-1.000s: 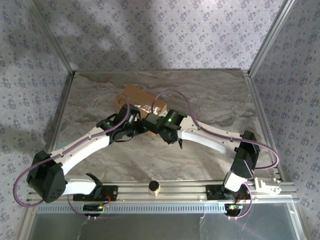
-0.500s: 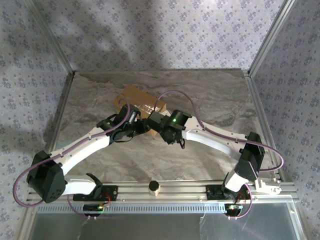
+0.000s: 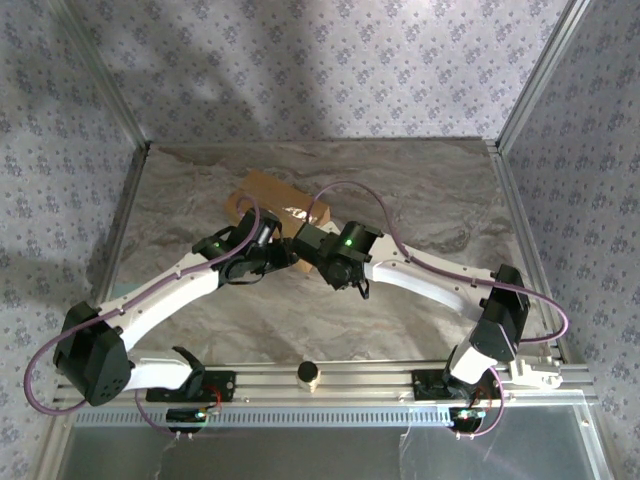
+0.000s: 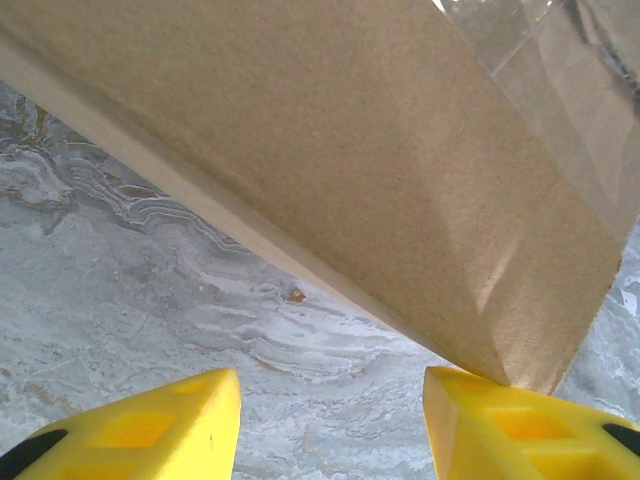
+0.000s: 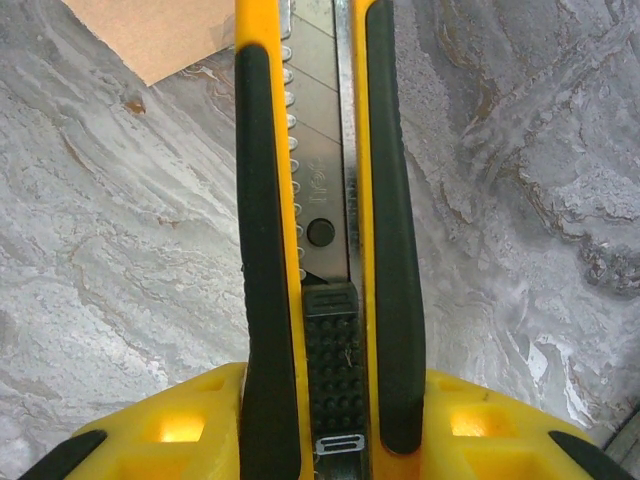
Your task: Unpack the express box
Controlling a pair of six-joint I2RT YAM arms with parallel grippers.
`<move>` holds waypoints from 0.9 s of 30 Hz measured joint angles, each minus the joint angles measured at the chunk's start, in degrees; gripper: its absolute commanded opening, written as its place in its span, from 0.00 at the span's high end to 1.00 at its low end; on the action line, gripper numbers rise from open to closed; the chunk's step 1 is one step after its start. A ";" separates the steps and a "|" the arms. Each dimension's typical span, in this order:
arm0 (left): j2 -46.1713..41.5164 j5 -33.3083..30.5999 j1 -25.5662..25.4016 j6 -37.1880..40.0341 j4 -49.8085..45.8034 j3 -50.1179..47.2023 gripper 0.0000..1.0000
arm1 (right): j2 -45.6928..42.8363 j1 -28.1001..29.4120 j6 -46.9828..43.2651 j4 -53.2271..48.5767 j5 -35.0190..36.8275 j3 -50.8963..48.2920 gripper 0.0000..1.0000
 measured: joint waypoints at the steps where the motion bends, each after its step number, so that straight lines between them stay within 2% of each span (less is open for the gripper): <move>1: 0.00 -0.20 0.00 0.24 -0.57 0.24 0.48 | 0.00 0.04 -0.15 0.07 0.00 0.00 1.00; 13: -0.22 -1.29 0.00 1.22 -3.19 1.18 0.48 | 0.00 -0.15 -1.18 0.20 0.37 0.00 1.00; 27: -1.25 -2.36 0.13 1.27 -4.44 1.62 0.47 | 1.36 -2.69 -7.63 1.03 -0.09 1.22 1.00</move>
